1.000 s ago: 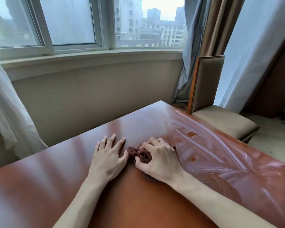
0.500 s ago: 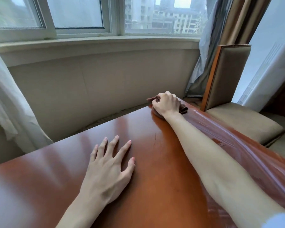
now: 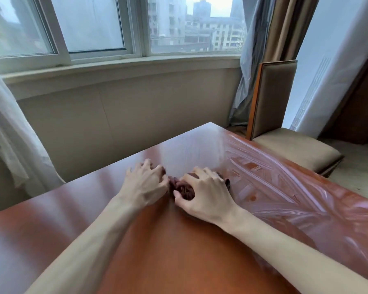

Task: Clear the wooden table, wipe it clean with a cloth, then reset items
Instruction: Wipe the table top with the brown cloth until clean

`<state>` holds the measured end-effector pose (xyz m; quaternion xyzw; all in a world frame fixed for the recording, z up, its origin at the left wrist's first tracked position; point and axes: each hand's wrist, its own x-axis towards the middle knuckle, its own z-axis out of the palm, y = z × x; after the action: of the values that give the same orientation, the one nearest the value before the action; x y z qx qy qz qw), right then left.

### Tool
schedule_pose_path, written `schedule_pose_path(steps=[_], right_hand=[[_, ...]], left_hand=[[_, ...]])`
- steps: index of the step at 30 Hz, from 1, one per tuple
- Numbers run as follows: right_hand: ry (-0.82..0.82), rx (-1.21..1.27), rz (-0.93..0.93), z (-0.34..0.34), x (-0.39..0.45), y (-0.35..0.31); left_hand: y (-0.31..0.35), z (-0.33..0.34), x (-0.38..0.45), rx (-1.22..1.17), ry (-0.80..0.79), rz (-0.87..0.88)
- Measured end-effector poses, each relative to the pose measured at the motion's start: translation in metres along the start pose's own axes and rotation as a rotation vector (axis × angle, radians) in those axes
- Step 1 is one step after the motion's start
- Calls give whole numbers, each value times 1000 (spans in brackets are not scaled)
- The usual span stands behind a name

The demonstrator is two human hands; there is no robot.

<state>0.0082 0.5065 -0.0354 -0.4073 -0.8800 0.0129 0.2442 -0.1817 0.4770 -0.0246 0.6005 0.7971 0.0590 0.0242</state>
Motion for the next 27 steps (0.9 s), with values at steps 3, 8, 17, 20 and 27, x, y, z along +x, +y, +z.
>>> schedule_pose_path(steps=[3, 8, 17, 20, 27], right_hand=[[6, 44, -44, -3, -11, 3], [-5, -57, 108, 28, 85, 46], [31, -130, 317, 106, 286, 116], [3, -107, 266, 107, 278, 96], [8, 69, -105, 59, 131, 49]], left_hand=[[5, 11, 13, -109, 72, -39], [12, 33, 35, -187, 81, -76], [10, 46, 42, -104, 109, -102], [11, 45, 40, -117, 108, -110], [10, 42, 39, -145, 128, -94]])
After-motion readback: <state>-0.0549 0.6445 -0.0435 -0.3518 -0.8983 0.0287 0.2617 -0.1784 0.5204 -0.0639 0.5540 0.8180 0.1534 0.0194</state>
